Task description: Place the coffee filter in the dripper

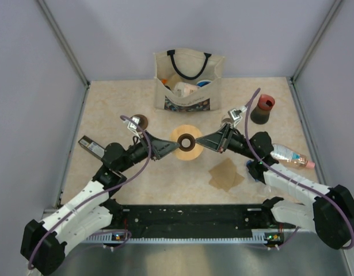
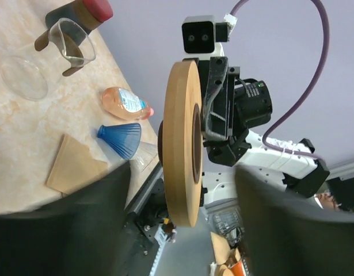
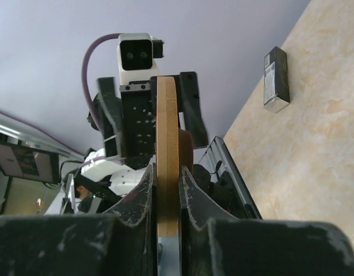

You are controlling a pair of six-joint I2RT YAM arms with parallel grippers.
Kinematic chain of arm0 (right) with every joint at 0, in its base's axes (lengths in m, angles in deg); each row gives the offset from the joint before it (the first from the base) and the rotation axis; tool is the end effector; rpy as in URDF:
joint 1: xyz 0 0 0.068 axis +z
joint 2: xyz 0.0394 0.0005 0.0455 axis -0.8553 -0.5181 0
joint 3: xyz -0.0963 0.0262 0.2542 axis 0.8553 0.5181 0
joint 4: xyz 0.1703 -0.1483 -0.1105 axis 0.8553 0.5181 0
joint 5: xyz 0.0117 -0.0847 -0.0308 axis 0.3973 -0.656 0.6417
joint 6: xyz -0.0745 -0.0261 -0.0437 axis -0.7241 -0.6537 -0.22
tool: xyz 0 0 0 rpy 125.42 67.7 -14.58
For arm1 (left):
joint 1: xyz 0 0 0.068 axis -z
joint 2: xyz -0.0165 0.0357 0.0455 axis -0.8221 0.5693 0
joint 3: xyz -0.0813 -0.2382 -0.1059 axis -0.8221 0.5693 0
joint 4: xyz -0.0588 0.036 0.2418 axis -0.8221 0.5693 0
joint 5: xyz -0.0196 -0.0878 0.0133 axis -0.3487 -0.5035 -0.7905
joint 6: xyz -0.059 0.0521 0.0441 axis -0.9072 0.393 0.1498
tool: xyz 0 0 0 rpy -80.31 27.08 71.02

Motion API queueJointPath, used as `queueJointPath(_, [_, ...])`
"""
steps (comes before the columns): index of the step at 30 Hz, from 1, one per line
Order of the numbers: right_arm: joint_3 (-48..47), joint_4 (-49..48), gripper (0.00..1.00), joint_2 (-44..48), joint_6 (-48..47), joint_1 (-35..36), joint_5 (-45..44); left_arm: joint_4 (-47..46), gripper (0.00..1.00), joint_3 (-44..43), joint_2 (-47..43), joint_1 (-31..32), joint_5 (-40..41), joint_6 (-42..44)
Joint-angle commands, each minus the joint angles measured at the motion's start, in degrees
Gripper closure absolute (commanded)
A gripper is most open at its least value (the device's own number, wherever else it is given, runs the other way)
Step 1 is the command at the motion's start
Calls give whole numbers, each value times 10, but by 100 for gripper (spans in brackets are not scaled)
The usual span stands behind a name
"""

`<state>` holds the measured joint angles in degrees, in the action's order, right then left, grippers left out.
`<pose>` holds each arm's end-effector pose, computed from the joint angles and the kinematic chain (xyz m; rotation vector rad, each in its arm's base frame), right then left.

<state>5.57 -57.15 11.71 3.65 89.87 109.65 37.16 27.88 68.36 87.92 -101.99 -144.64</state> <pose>0.1968 0.1744 0.2926 -0.0738 1.6788 1.8439 0.1642 -0.1472 0.2996 -0.0172 1.6754 -1.6609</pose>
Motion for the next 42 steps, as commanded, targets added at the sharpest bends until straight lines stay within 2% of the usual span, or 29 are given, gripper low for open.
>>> queueJointPath(1, [-30, 6, 100, 10, -1, 4, -3, 77, 1, -44, -21, 7, 38, 66])
queueJointPath(5, [-59, 133, 100, 47, -45, -46, -17, 204, 1, -64, -68, 8, 129, 119])
queueJointPath(9, [-77, 234, 100, 77, -57, -130, -12, 312, 1, -77, -111, 7, 228, 151])
queueJointPath(11, [-94, 311, 100, 86, -72, -190, -14, 346, 1, -79, -128, 6, 255, 164])
queueJointPath(14, [-110, 369, 100, 93, -83, -252, -17, 380, 1, -78, -141, 6, 317, 172])
queueJointPath(19, [-110, 337, 100, 60, -32, -325, 24, 416, 1, -87, -140, 6, 355, 183])
queueJointPath(34, [-129, 302, 100, -35, -17, -344, -17, 408, 1, -81, -116, 7, 346, 179])
queueJointPath(42, [-112, 220, 100, -90, -11, -360, 3, 408, 1, -84, -108, 6, 340, 178])
